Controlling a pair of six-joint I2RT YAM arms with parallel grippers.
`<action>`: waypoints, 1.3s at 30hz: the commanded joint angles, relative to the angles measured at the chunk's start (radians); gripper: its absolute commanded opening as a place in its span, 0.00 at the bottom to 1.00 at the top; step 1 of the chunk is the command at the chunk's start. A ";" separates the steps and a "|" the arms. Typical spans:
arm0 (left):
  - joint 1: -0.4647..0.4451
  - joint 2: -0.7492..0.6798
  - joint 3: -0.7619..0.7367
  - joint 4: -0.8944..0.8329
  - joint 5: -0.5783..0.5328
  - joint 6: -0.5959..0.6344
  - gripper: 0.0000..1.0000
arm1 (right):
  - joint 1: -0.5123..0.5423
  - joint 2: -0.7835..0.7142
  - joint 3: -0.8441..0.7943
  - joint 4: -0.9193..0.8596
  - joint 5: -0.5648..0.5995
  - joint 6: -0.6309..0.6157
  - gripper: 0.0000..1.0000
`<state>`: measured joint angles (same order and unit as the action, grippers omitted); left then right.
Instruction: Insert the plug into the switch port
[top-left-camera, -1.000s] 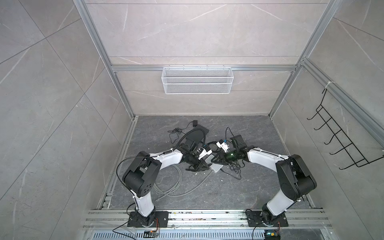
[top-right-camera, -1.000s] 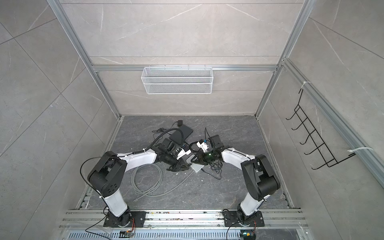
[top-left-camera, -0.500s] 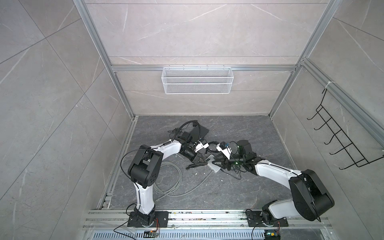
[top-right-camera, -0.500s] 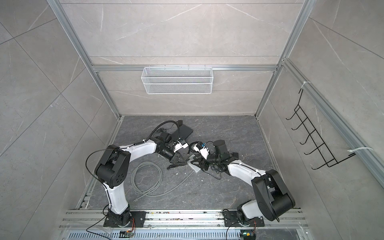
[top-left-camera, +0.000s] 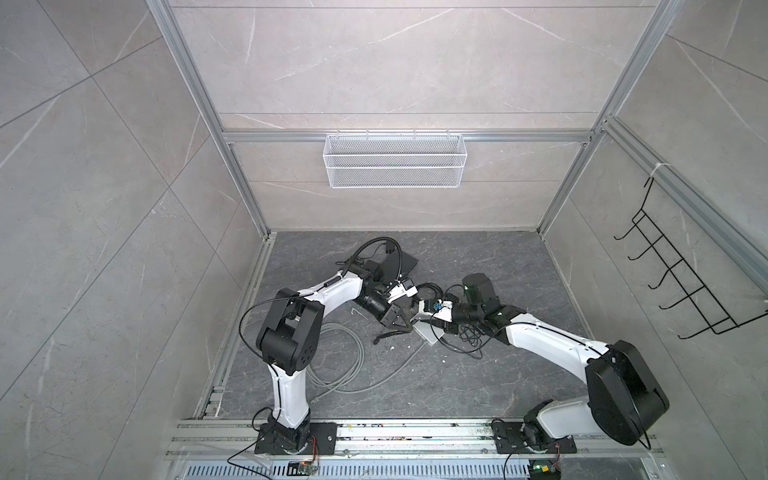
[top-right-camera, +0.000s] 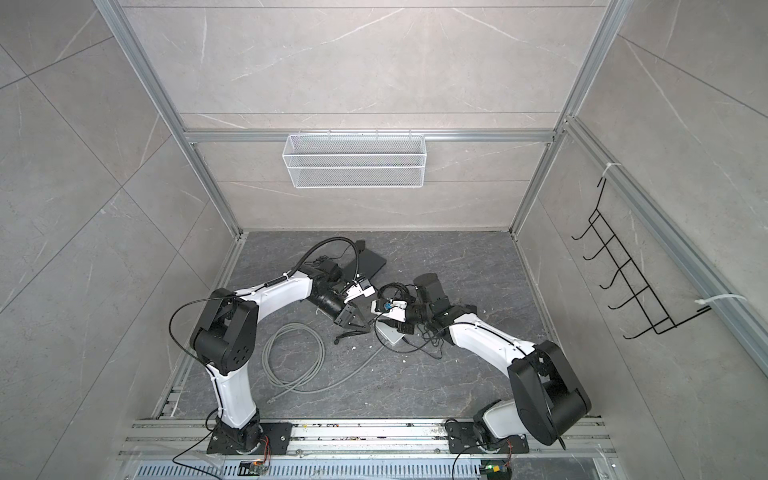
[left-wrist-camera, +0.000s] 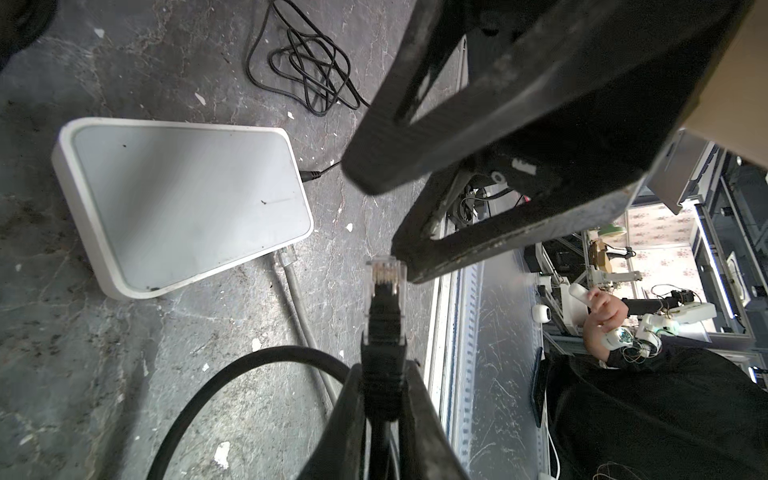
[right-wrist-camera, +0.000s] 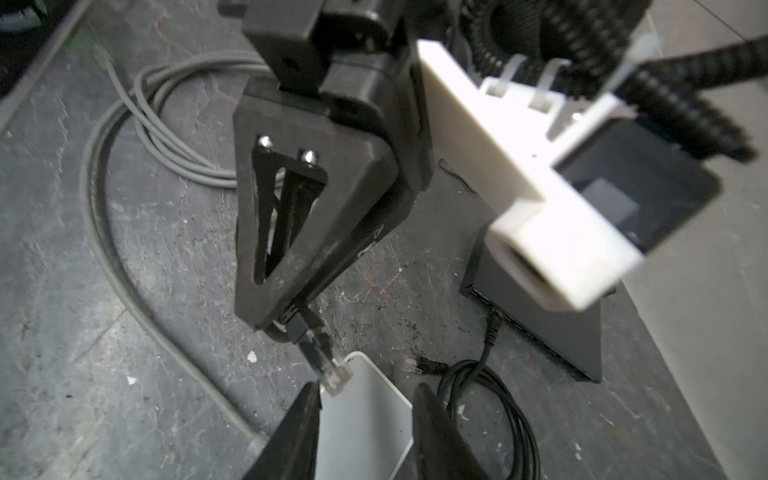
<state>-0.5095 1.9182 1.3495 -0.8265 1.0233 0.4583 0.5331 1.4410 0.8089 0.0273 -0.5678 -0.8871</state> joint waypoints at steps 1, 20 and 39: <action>0.009 0.007 0.045 -0.046 0.037 0.042 0.17 | 0.043 0.024 0.035 -0.049 0.070 -0.095 0.40; 0.037 -0.088 -0.022 0.142 -0.161 -0.114 0.39 | 0.090 0.058 0.113 -0.228 0.076 -0.065 0.07; -0.130 -0.634 -0.447 0.653 -0.702 0.017 0.36 | 0.065 0.336 0.449 -0.778 -0.412 0.583 0.05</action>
<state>-0.5953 1.3045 0.9092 -0.1814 0.4038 0.3561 0.6075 1.7580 1.2308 -0.6819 -0.8604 -0.4286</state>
